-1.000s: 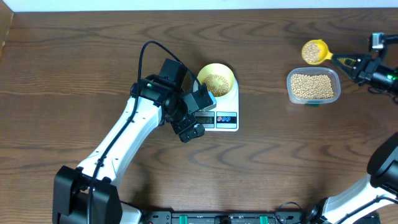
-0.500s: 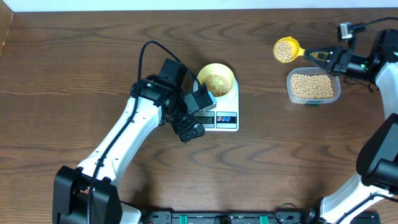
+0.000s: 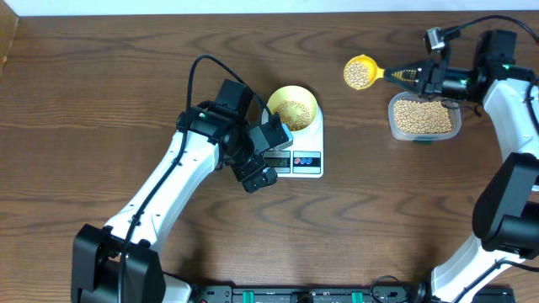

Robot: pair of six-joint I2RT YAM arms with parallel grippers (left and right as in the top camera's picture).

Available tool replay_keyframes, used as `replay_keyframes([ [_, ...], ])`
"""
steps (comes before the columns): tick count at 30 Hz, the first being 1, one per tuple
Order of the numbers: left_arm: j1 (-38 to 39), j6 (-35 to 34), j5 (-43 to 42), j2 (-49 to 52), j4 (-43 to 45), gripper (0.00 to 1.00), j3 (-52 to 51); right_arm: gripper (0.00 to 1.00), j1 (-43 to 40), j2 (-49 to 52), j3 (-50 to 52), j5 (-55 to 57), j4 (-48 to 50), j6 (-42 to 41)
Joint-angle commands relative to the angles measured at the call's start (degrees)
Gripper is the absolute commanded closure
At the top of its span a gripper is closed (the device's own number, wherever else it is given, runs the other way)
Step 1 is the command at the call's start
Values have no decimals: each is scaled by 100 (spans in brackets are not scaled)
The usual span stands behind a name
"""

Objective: Scoop item into bowl and weigh 50g on scale
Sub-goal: 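Carry the scoop left over the yellow bowl on the scale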

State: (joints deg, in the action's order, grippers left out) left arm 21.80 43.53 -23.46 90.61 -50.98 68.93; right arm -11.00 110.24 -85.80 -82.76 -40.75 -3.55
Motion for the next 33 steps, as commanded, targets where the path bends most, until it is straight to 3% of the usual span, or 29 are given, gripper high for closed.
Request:
replay_keyframes([
  [1,-20,37,-50,37,-11,2,-13,99,160,79,4,17,175,-393],
  [13,-20,37,-50,37,-11,2,-13,99,710,81,4,610,748,-997],
  [33,-20,37,-50,37,-11,2,-13,99,1342,79,4,1803,1003,-1123],
])
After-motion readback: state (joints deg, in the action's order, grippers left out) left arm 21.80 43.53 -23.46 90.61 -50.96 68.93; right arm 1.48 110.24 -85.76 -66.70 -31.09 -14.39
